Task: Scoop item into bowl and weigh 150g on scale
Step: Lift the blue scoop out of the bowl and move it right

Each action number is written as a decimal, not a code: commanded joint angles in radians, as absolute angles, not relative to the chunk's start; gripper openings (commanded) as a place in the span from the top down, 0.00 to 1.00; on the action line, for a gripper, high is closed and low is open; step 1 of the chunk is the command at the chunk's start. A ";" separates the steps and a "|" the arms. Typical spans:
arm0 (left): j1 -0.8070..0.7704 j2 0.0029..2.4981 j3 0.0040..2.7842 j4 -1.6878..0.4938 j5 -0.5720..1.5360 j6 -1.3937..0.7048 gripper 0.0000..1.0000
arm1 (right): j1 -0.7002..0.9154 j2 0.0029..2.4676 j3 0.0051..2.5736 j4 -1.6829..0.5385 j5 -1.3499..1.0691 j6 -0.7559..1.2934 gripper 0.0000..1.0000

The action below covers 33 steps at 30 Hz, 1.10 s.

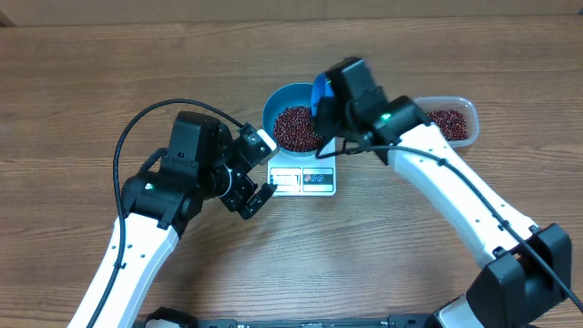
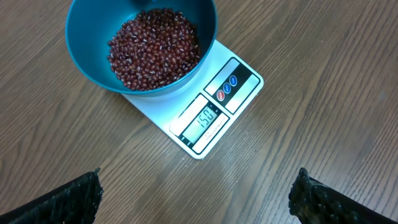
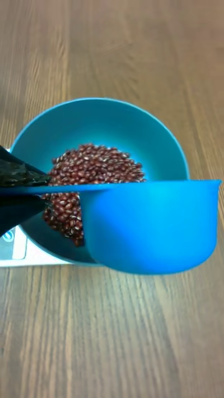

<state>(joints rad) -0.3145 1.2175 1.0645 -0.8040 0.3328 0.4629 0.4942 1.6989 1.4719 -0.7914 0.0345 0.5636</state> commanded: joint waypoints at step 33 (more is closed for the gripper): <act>-0.321 1.216 1.055 -0.804 0.332 0.448 0.00 | 0.147 1.472 1.501 -0.947 -0.060 0.567 0.96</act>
<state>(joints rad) -0.3145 1.2175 1.0645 -0.8040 0.3325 0.4629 0.1623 1.4929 1.4738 -0.9440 -0.0879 0.5869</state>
